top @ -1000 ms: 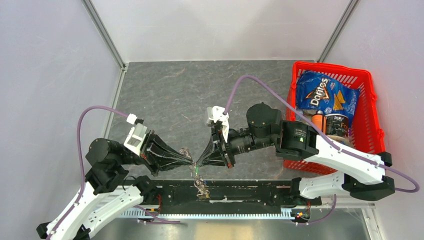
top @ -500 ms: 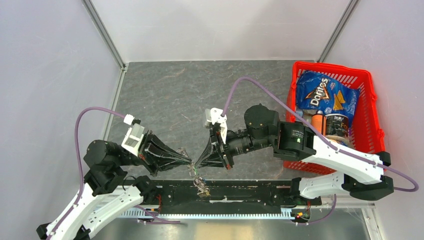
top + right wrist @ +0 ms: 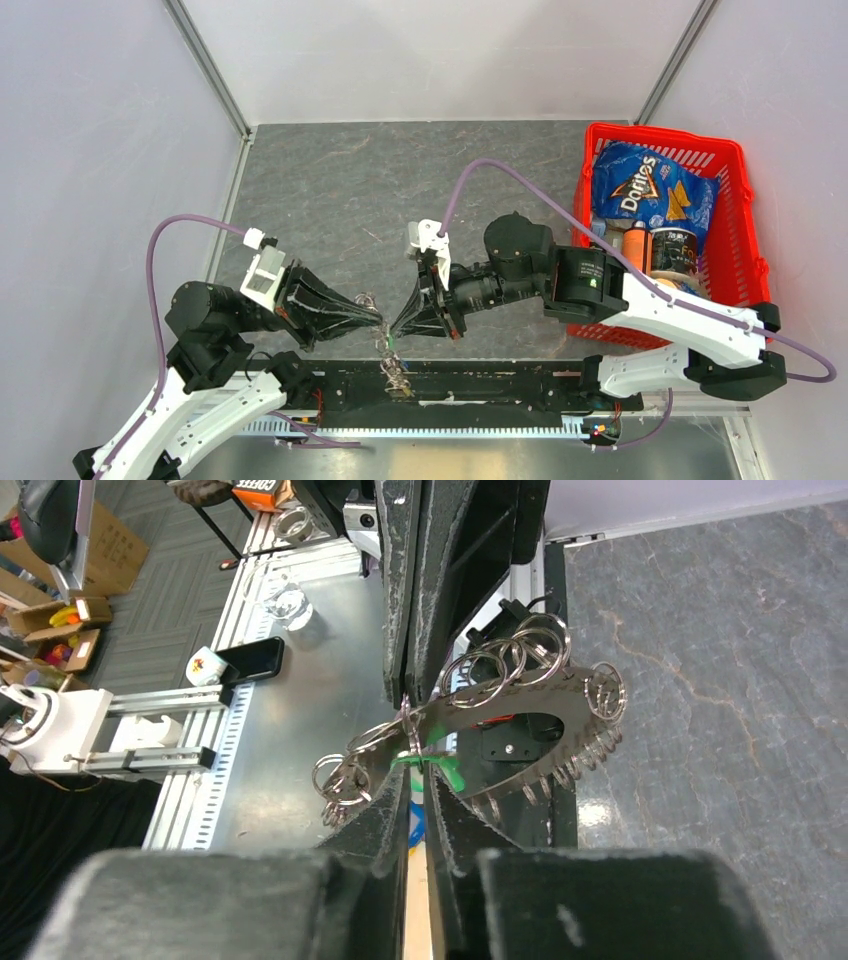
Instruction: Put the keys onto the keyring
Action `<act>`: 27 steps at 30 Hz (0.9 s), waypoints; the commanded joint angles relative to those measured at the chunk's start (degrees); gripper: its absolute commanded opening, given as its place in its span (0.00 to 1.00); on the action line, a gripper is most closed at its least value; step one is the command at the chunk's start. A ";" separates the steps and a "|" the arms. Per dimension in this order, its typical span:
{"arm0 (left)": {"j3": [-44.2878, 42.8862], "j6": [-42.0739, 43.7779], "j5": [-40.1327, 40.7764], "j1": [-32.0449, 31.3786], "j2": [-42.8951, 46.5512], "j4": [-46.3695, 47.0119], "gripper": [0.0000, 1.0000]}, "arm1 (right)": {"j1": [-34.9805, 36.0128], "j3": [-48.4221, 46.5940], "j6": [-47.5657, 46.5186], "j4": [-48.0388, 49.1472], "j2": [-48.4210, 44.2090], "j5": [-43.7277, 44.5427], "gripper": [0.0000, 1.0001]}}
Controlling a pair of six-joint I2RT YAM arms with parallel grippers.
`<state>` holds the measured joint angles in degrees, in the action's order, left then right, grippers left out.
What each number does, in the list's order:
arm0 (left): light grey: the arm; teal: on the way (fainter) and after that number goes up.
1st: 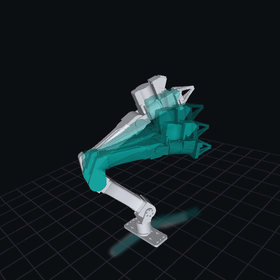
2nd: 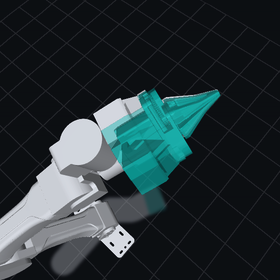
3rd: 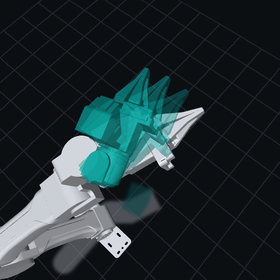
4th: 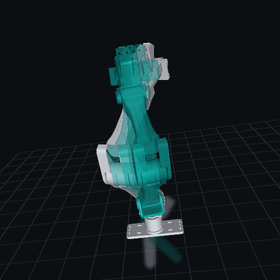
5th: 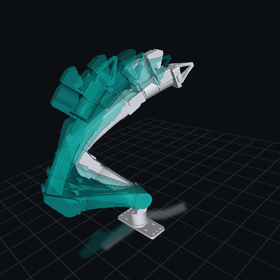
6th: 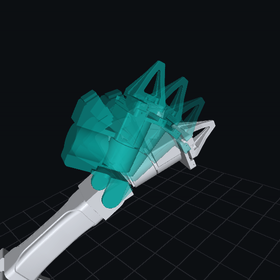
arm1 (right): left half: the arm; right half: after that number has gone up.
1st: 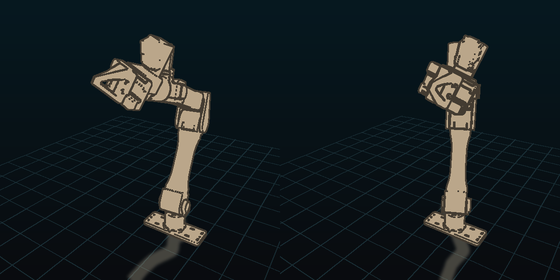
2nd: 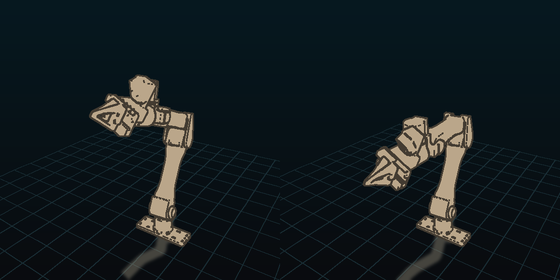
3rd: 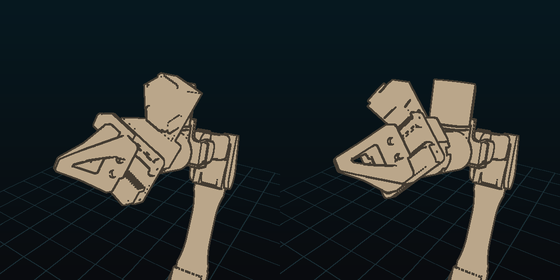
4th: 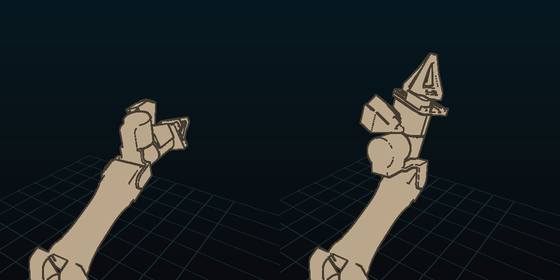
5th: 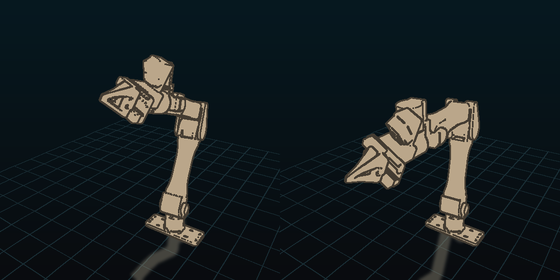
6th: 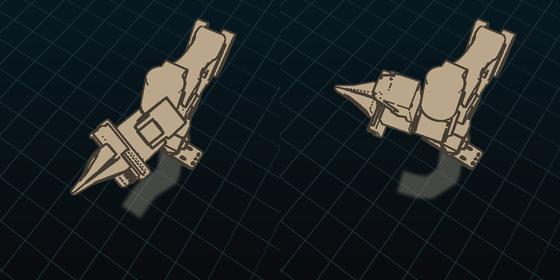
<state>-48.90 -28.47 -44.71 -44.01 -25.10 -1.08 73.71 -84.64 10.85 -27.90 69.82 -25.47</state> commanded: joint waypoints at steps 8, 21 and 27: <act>-0.12 -0.56 5.07 0.03 -0.41 4.29 0.02 | 0.55 3.28 0.23 1.21 -8.88 12.61 0.47; 2.47 1.92 18.31 0.06 -4.30 1.43 0.02 | 0.55 12.56 4.25 -3.47 -17.68 35.99 0.52; 3.50 1.76 27.39 0.04 -7.62 -1.65 0.02 | 0.56 18.00 6.72 -5.65 -20.78 43.40 0.52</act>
<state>-45.84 -28.18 -25.93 -44.01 -31.09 -3.16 74.04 -69.04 15.14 -32.38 51.16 10.20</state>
